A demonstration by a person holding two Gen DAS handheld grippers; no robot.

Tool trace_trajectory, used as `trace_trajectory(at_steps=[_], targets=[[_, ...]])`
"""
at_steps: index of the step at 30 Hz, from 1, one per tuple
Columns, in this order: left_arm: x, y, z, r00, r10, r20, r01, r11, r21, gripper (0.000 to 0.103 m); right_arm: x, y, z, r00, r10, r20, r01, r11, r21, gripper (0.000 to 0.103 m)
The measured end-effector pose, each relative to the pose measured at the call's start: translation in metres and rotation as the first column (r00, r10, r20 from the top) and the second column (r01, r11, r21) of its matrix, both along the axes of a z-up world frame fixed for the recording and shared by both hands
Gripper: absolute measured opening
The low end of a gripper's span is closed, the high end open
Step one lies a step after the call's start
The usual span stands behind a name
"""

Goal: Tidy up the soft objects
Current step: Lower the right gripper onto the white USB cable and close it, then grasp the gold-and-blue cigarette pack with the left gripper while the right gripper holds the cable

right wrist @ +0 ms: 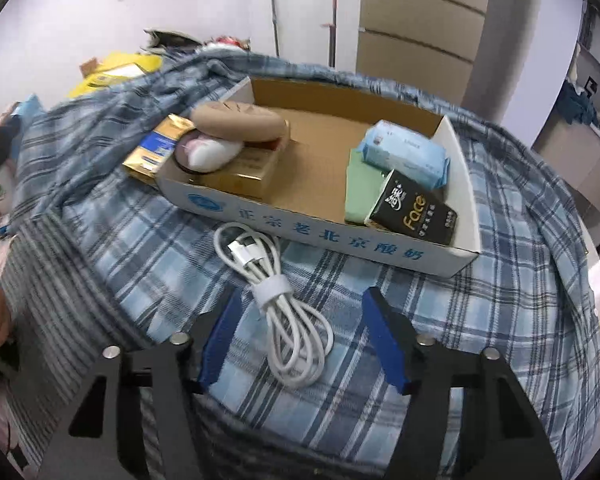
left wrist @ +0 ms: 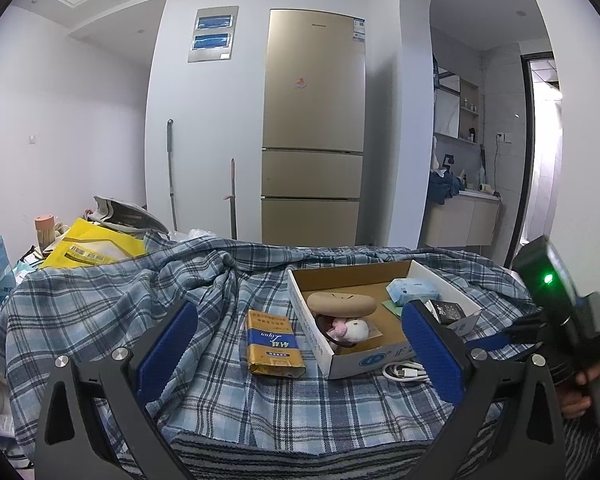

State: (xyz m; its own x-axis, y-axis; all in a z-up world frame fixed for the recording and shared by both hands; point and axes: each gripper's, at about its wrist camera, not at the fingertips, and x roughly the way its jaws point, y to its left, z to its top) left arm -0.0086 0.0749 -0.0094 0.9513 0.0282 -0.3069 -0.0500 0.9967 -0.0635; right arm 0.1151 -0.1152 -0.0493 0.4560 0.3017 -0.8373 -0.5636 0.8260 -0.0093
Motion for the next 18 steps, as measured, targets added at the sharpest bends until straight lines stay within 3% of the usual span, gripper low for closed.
trace_trajectory(at_steps=[2,4,10,18], targets=[[0.0,-0.001,0.0,1.0,-0.003,-0.002,0.003,1.0,0.006,0.103,0.003,0.006,-0.007,1.0,0.014,-0.016,-0.014,1.0,-0.003,0.056],[0.001,-0.001,0.0,1.0,-0.009,-0.002,0.009,1.0,0.011,0.103,0.002,0.014,-0.016,0.999,0.039,-0.027,-0.04,0.998,-0.042,0.042],[-0.001,0.0,0.0,1.0,-0.013,0.008,0.013,1.0,0.012,0.103,-0.004,0.025,-0.017,0.998,0.069,-0.004,-0.069,0.993,-0.094,0.022],[-0.003,-0.002,0.001,1.0,-0.011,0.012,0.011,1.0,0.02,0.103,-0.039,0.009,0.015,1.0,0.031,0.0,-0.031,0.999,-0.039,0.021]])
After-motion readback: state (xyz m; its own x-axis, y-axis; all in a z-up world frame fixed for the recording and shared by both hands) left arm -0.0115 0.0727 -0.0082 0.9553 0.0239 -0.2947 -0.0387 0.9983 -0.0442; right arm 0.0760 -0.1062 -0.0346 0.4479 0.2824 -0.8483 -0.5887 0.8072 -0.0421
